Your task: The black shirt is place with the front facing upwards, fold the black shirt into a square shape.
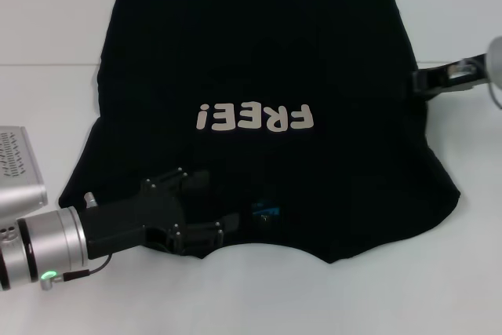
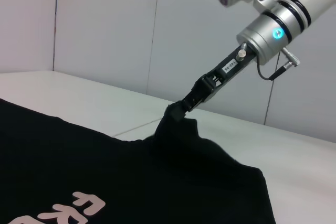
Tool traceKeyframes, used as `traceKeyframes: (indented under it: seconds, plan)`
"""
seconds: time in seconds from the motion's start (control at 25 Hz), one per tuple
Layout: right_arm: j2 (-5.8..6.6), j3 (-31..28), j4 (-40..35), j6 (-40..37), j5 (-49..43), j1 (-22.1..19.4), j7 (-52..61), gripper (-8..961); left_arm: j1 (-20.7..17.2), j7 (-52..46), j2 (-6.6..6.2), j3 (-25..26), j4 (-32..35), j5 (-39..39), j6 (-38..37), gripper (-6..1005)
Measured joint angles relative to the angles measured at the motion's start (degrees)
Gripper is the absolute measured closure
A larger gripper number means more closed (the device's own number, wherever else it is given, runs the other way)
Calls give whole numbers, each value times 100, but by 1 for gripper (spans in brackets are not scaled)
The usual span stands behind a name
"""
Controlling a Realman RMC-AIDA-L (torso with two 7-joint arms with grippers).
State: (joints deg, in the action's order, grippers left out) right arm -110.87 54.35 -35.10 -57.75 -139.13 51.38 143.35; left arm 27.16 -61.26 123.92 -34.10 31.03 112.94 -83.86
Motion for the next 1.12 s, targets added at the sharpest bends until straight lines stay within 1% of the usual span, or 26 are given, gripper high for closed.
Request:
traceKeyframes:
  seconds: [0.12, 0.24, 0.32, 0.48, 0.64, 0.68, 0.76, 0.88, 0.92, 1.0, 1.08, 1.12]
  plan:
    - [-84, 331, 19, 17, -23, 114, 1, 881, 0, 0, 0, -5, 0, 0, 2, 98]
    - [-163, 478, 19, 53, -134, 167, -17, 876, 0, 0, 0, -6, 0, 0, 16, 99]
    - [-237, 503, 0, 71, -275, 198, -67, 872, 0, 0, 0, -3, -2, 0, 19, 99]
    - [-262, 531, 3, 62, -288, 228, -218, 865, -8, 0, 0, 0, -9, 0, 31, 99]
    - [-357, 472, -52, -7, -132, 205, -593, 858, -9, 0, 0, 4, -9, 0, 40, 100]
    - [-380, 449, -65, -32, -39, 188, -709, 818, -9, 0, 0, 5, -9, 0, 43, 100]
    - [-389, 418, -51, -85, 153, 149, -861, 737, -9, 0, 0, 10, -18, 0, 63, 100]
    - [-364, 251, -40, -153, 591, -6, -1116, 616, -3, -85, -6, 60, -83, -16, 93, 101]
    - [-358, 131, -43, -209, 801, -116, -1314, 566, 9, -231, -19, 115, -116, -43, 93, 101]
    - [-367, -124, -63, -389, 1332, -398, -1942, 465, 23, -672, -51, 219, -135, -120, 78, 101]
    - [-387, -310, -59, -660, 1878, -727, -2794, 364, 28, -1368, -124, 325, -121, -206, 60, 101]
    - [-394, -367, -39, -799, 2116, -888, -3201, 329, 31, -1803, -181, 356, -111, -224, 52, 101]
